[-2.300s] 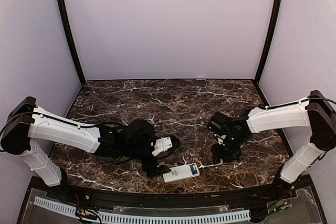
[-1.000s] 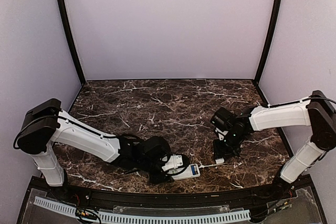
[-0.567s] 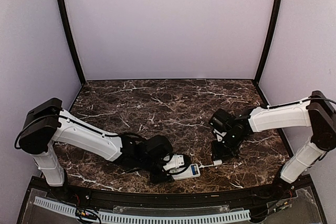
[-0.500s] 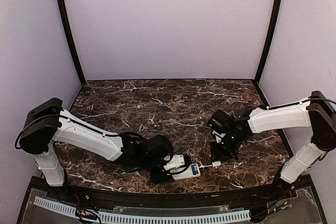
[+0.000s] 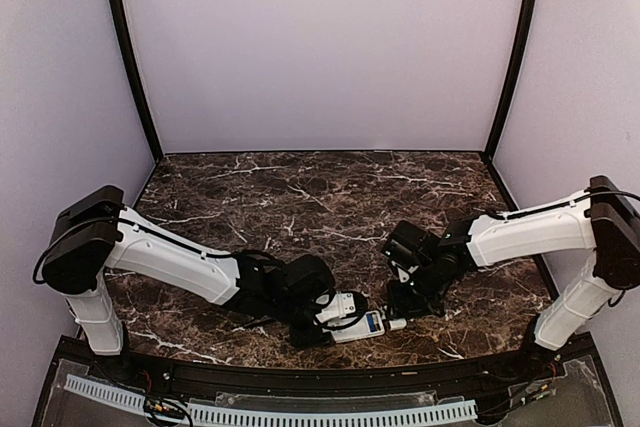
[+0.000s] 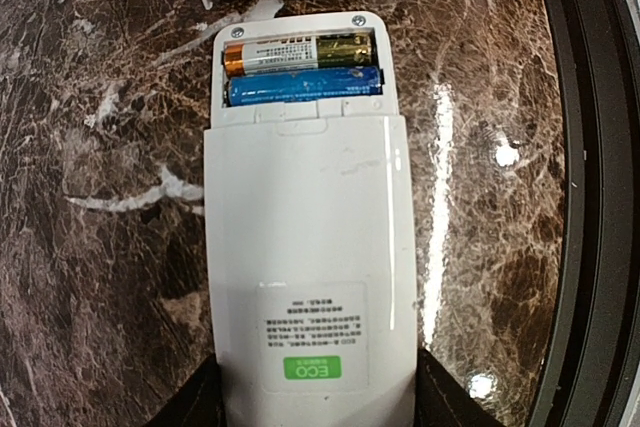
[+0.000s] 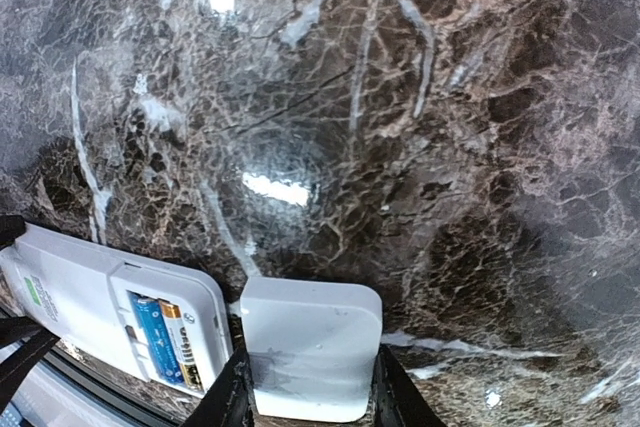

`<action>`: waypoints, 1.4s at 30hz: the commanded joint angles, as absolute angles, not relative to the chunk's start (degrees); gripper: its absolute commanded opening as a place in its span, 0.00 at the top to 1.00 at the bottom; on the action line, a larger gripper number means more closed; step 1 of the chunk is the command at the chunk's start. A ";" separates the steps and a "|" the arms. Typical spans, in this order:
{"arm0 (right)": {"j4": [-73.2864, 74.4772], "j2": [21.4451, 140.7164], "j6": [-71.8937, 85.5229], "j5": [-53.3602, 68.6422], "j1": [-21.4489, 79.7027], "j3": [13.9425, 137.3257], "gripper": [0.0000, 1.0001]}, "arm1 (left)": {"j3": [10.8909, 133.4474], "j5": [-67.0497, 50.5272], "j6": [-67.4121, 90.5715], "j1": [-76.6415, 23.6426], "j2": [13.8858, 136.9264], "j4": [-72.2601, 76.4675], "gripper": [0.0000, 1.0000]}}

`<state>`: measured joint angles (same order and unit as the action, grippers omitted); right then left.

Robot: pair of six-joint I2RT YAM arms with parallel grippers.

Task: Load the batteries into the remote control
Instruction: Place the battery cover on the remote control without the battery cover.

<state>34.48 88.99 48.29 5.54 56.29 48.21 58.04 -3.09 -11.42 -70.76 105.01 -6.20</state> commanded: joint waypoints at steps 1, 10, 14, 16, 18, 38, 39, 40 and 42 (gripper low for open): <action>32.46 89.85 50.07 5.91 56.95 49.92 0.71 | 58.69 -2.96 -11.95 -70.65 107.23 -7.58 0.50; 34.19 91.76 51.16 5.31 59.25 52.05 0.71 | 58.75 -2.46 -11.78 -70.66 107.31 -7.48 0.44; 34.96 91.31 51.58 5.53 59.70 51.99 0.71 | 58.66 -2.45 -11.73 -70.66 107.35 -7.54 0.44; 35.64 90.83 51.67 5.45 59.88 52.16 0.71 | 58.71 -2.47 -11.69 -70.66 107.46 -7.56 0.44; 36.18 90.14 51.84 5.27 59.96 52.29 0.71 | 58.63 -2.42 -11.69 -70.66 107.46 -7.49 0.44; 33.97 95.30 51.73 5.95 61.10 54.39 0.62 | 58.36 -2.85 -11.60 -70.66 107.57 -7.06 0.44; 34.07 95.58 51.64 5.97 61.16 54.48 0.60 | 58.36 -2.82 -11.60 -70.66 107.58 -7.04 0.44; 34.19 95.64 51.62 6.05 61.19 54.47 0.58 | 58.36 -2.86 -11.65 -70.66 107.58 -7.08 0.44; 34.43 95.46 51.58 5.94 61.21 54.49 0.54 | 58.44 -2.88 -11.71 -70.66 107.58 -7.18 0.43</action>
<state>35.86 94.04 51.37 5.63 60.38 53.67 58.46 -2.98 -11.40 -70.76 105.38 -6.09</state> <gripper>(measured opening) 0.428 0.567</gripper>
